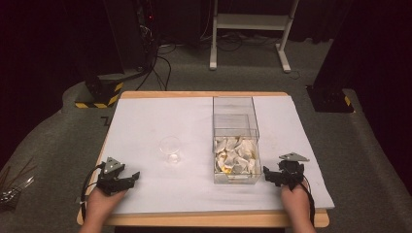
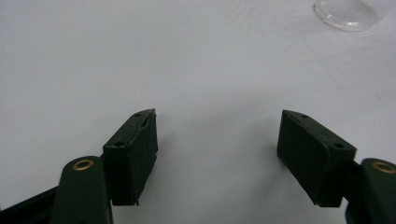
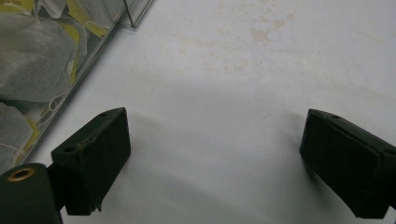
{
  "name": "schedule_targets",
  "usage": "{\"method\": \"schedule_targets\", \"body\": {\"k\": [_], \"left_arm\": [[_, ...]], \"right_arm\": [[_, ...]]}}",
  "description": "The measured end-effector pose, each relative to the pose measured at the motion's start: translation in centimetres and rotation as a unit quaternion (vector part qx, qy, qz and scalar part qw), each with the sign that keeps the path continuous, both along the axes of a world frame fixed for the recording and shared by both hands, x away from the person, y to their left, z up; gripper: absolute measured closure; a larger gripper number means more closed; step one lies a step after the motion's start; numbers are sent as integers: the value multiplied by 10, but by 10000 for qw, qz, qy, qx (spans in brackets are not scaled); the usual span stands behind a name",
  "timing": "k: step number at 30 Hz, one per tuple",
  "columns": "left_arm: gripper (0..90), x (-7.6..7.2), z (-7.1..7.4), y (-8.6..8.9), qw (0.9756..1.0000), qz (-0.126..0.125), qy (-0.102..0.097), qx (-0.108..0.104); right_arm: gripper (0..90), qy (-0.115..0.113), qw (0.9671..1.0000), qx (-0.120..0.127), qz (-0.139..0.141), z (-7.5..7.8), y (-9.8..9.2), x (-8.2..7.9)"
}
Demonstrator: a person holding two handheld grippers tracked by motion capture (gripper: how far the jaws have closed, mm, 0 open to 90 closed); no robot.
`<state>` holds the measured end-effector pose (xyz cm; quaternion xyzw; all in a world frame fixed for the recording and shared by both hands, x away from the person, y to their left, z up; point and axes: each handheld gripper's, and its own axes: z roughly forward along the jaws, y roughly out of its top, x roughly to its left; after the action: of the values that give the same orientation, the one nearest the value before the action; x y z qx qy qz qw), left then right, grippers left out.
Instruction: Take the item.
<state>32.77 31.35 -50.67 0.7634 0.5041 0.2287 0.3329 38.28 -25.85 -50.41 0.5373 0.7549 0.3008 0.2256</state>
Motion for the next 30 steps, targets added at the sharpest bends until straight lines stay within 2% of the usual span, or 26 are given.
{"method": "schedule_targets", "body": {"k": [4,7,10,16,19,24,30], "left_arm": [[309,-1,1,-1,10000,-32,9,4],[335,-2,3,-4,9999,-42,-36,127],[337,-2,6,-4,9999,-57,-63,-64],[338,-3,12,-7,9995,-110,-137,-267],[341,-4,14,-9,9994,-175,-210,-190],[341,-6,17,-13,9991,-254,-212,-264],[352,-5,18,-16,9988,-348,-230,-251]], "right_arm": [[83,-17,10000,7,-1,0,0,-1],[84,-30,10000,-2,-8,0,0,-1],[85,-55,10000,-18,-9,-1,0,-1],[86,-65,10000,-25,-16,-1,1,-2],[88,-79,10000,-43,-8,-1,1,-2],[88,-76,10000,-33,-18,-1,1,-2],[89,-55,10000,-18,-5,0,0,-2]]}}
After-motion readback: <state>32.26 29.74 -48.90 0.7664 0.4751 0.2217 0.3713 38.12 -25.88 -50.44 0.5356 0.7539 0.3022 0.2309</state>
